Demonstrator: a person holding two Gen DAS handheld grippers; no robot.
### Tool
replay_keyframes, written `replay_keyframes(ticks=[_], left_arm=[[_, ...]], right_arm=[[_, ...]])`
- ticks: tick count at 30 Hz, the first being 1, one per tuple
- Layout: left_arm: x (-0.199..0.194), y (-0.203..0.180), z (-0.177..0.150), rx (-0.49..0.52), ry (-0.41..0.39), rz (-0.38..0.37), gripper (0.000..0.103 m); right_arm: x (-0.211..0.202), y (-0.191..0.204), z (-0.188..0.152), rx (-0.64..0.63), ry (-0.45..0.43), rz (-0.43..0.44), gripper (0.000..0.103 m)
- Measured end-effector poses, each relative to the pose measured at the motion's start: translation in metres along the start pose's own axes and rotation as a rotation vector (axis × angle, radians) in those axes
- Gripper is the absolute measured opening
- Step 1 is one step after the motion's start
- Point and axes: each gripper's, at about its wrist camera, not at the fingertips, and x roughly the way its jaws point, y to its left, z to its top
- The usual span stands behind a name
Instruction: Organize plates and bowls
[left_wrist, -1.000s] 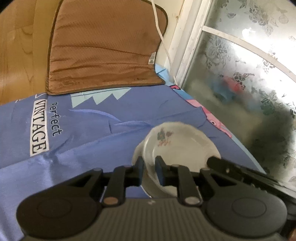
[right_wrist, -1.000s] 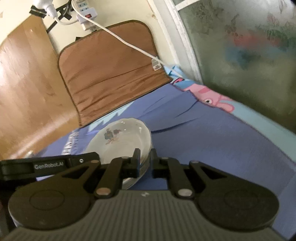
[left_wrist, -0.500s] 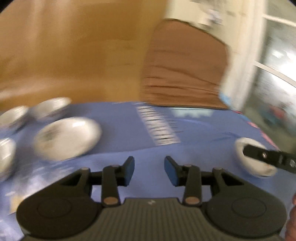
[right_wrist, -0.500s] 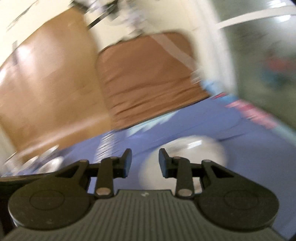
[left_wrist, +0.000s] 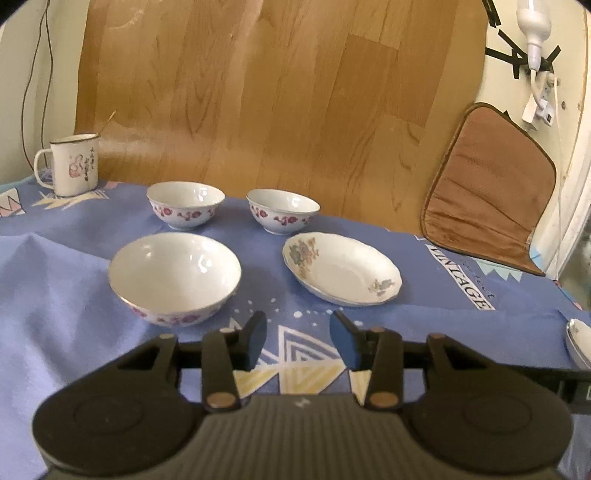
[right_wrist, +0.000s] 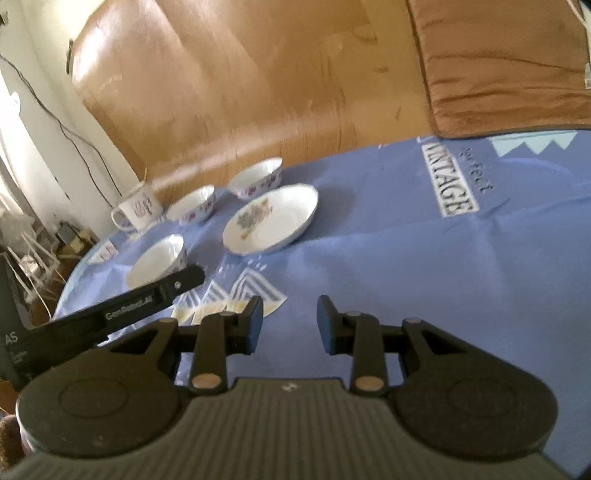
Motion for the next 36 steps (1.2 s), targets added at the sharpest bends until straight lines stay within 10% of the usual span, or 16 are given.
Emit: replay_keyframes(ticks=[10,36], left_arm=[[-0.009,0.011,-0.01,-0.05,-0.046,-0.073,0.039],[-0.014,0.016,-0.01,-0.09,-0.057,-0.109,0.04]], right_arm=[[0.004,0.016,-0.008,-0.037,-0.074,-0.175,0.036],[0.016,0.024,-0.003,-0.027,-0.067,-0.204,0.036]])
